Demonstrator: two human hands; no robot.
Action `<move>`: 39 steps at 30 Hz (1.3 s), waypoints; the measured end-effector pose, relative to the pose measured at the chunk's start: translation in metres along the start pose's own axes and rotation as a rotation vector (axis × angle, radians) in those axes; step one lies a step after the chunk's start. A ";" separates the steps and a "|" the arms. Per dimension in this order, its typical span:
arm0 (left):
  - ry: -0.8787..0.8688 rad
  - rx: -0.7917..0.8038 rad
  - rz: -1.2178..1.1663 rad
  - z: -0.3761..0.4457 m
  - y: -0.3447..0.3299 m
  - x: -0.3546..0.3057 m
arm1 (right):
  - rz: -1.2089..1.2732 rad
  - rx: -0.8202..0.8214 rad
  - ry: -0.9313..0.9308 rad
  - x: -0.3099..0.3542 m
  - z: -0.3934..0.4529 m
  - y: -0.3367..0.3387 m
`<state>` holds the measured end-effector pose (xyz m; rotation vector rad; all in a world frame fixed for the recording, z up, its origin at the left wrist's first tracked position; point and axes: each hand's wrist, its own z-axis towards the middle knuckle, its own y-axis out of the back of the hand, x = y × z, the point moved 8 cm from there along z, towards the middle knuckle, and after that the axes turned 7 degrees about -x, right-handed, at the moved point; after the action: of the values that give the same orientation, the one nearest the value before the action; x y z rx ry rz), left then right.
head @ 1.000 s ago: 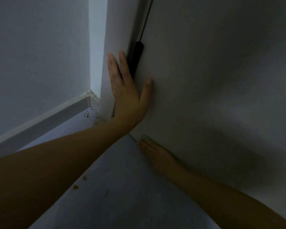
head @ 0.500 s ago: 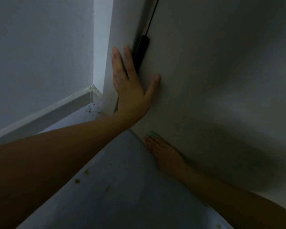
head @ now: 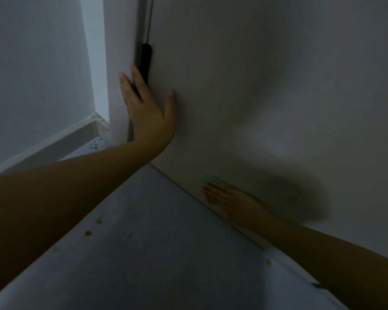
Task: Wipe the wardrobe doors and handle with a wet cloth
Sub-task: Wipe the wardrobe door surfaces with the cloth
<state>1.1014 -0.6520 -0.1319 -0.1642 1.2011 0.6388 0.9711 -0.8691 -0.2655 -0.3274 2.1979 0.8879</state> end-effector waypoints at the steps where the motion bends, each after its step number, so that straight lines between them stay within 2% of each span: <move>1: 0.000 0.018 0.026 -0.002 0.001 0.004 | 0.050 -0.036 -0.026 -0.005 -0.012 0.004; 4: 0.010 0.093 0.034 -0.020 -0.005 -0.003 | -0.007 -0.071 -0.161 -0.019 -0.061 0.002; 6: 0.060 0.121 -0.010 -0.028 -0.010 -0.007 | 0.044 -0.153 -0.303 -0.034 -0.074 0.014; 8: 0.120 0.154 -0.066 -0.036 -0.015 -0.007 | 0.066 -0.147 -0.408 -0.048 -0.067 0.021; 11: 0.159 0.187 -0.121 -0.049 -0.020 0.002 | -0.002 -0.184 -0.397 -0.053 -0.028 0.026; 15: 0.171 0.178 -0.154 -0.056 -0.017 0.015 | -0.079 -0.227 -0.257 -0.050 0.044 0.036; 18: 0.152 0.148 -0.105 -0.053 -0.013 0.018 | -0.101 -0.110 -0.195 -0.054 0.072 0.046; 21: 0.156 0.165 -0.089 -0.053 -0.013 0.019 | -0.075 -0.083 -0.217 -0.061 0.070 0.047; 25: 0.163 0.221 -0.083 -0.056 -0.019 0.012 | -0.030 -0.152 -0.436 -0.097 0.027 0.062; 28: 0.196 0.227 -0.061 -0.055 -0.023 0.007 | 0.031 -0.338 -0.600 -0.128 -0.030 0.088; 31: 0.251 0.232 -0.091 -0.055 -0.024 0.002 | -0.033 -0.573 -0.839 -0.171 -0.085 0.122; 34: 0.275 0.221 -0.141 -0.056 -0.024 0.002 | -0.087 -0.654 -1.068 -0.204 -0.098 0.141; 36: 0.255 0.211 -0.184 -0.054 -0.021 0.005 | -0.067 -0.660 -1.044 -0.211 -0.073 0.147; 39: 0.224 0.182 -0.167 -0.048 -0.013 0.011 | -0.073 -0.600 -0.814 -0.195 -0.011 0.140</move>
<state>1.0715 -0.6799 -0.1628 -0.1842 1.4375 0.3690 1.0362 -0.7813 -0.0518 -0.2556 1.1483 1.3390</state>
